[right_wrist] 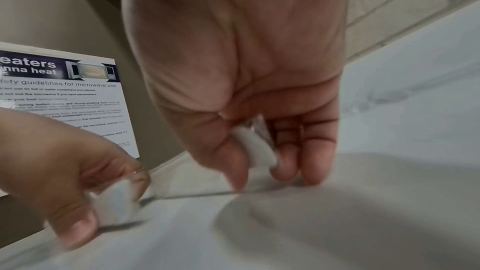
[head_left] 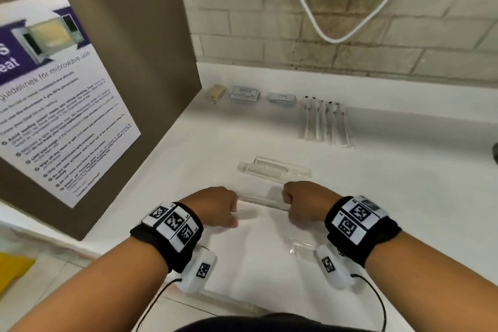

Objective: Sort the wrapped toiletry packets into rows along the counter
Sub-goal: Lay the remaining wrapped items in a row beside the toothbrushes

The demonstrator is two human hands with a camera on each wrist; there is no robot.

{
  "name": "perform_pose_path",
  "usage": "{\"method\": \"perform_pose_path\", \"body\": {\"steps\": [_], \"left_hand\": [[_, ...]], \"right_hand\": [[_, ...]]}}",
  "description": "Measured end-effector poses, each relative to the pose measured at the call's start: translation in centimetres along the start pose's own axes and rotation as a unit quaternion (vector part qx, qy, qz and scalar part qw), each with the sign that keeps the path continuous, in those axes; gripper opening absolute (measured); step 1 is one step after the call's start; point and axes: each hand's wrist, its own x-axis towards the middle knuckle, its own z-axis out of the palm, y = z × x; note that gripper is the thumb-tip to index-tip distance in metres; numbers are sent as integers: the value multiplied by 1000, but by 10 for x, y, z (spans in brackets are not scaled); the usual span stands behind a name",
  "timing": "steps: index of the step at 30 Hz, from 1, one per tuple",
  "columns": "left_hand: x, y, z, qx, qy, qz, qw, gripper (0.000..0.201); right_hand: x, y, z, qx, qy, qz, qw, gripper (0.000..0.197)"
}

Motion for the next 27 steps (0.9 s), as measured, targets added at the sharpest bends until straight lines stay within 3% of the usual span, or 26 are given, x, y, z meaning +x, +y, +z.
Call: {"method": "perform_pose_path", "body": {"steps": [3, 6, 9, 12, 13, 16, 18, 22, 25, 27], "left_hand": [[5, 6, -17, 7, 33, 40, 999, 14], [24, 20, -40, -30, 110, 70, 991, 9], [55, 34, -50, -64, 148, 80, 984, 32], [81, 45, -50, 30, 93, 110, 989, 76], [87, 50, -50, 67, 84, 120, 987, 81], [96, 60, -51, 118, 99, 135, 979, 66], [98, 64, -50, 115, 90, 132, 980, 55], [96, 68, -50, 101, 45, 123, 986, 41], [89, 70, -43, 67, 47, 130, 988, 34], [84, 69, -37, 44, 57, 135, 988, 30]], "right_hand": [[-19, 21, -5, 22, 98, 11, 995, 19], [-61, 42, -9, 14, 151, 63, 986, 23], [-106, 50, 10, 36, 133, 153, 979, 29], [-134, 42, 41, 33, 98, 203, 974, 38], [-137, 39, 48, 56, 78, 212, 973, 48], [-136, 37, 52, 149, 27, 212, 965, 73], [-139, 42, 45, 135, 26, 188, 973, 73], [-138, 56, 33, -101, 63, 93, 988, 82], [-120, 59, 42, -110, 53, 72, 990, 68], [-110, 58, 46, -16, 46, 104, 993, 50]]}}
